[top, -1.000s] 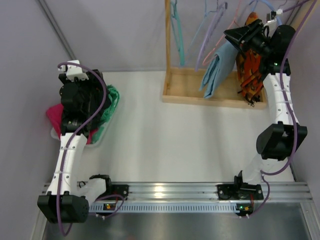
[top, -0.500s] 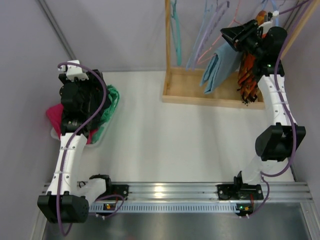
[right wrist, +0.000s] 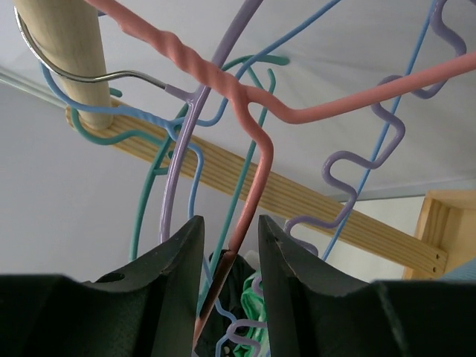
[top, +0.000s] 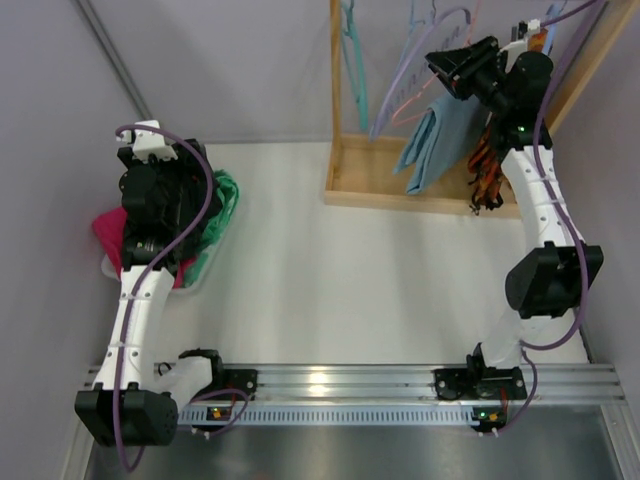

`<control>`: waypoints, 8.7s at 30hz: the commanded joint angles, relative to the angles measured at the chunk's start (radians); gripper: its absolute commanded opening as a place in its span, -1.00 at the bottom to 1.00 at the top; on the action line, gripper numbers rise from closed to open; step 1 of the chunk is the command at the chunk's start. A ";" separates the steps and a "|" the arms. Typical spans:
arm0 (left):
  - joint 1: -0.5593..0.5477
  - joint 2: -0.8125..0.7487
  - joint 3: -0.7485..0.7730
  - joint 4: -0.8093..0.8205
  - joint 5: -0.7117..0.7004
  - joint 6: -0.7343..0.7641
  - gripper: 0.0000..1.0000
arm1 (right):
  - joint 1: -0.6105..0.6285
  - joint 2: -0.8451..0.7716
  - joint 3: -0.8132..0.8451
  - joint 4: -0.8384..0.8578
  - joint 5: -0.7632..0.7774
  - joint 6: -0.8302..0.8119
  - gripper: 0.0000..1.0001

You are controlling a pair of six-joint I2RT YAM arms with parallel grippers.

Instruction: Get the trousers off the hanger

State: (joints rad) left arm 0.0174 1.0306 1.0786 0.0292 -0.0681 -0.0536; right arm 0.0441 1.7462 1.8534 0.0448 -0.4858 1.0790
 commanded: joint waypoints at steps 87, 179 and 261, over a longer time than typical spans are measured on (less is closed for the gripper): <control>-1.139 0.447 0.018 0.860 -0.131 0.384 0.65 | -0.032 -0.714 -0.392 -0.014 -0.525 0.061 -1.00; -1.143 0.822 0.147 1.186 -0.245 0.465 0.53 | -0.035 -0.651 -0.275 -0.069 -0.485 0.101 -1.00; -1.030 0.182 0.552 0.158 -0.222 0.371 -1.00 | -0.254 -0.548 -0.996 -0.369 -0.763 -0.593 -1.00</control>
State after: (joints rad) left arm -1.0142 1.3167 1.6749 0.0425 -0.2211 0.2787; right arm -0.1997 1.1877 0.8009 -0.3237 -1.2411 0.5320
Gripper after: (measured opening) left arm 0.164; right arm 0.028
